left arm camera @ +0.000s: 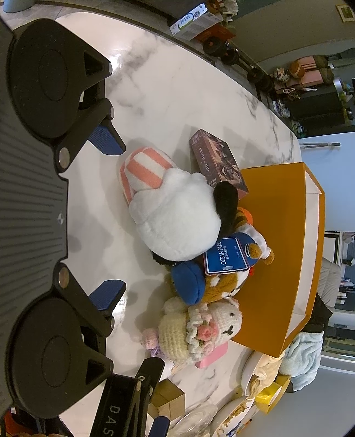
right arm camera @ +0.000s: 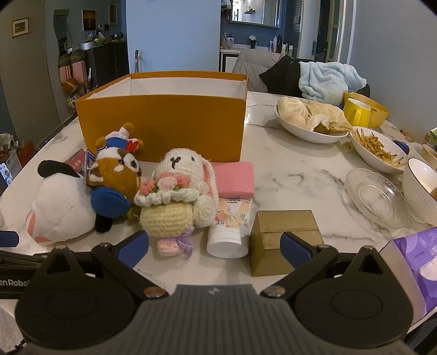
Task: Organize objects
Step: 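Move left tool to white panda plush while right tool approaches small gold box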
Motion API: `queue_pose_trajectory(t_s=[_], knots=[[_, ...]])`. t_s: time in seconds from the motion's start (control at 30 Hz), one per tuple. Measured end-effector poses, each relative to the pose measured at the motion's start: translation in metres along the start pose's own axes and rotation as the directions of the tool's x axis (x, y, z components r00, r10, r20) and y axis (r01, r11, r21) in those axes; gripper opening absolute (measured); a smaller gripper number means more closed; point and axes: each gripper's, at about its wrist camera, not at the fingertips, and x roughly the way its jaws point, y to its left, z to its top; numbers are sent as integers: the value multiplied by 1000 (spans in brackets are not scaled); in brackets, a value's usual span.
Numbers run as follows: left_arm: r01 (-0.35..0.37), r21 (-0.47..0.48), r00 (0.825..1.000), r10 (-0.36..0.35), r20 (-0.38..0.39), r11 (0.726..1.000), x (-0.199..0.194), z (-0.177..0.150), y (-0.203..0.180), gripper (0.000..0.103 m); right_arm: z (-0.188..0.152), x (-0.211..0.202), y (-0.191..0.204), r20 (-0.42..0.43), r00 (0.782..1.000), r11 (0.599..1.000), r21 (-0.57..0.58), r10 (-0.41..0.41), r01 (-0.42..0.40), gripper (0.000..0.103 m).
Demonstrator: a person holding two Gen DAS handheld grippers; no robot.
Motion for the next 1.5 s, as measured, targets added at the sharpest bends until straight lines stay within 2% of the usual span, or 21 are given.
queue_pose_trajectory(t_s=[0.53, 0.87, 1.07, 1.5], knots=[[-2, 3, 1000, 2, -6, 1000, 1, -1, -1, 103, -2, 3, -4, -7, 999, 999, -20, 31, -31, 102], [24, 61, 999, -27, 45, 998, 7, 9, 1, 103, -8, 5, -19, 14, 999, 999, -22, 29, -29, 102], [-30, 120, 994, 17, 105, 992, 11, 18, -3, 103, -9, 12, -27, 31, 999, 999, -49, -13, 14, 102], [-84, 161, 992, 67, 108, 983, 33, 28, -4, 103, -6, 33, -43, 27, 1000, 994, -111, -14, 17, 102]])
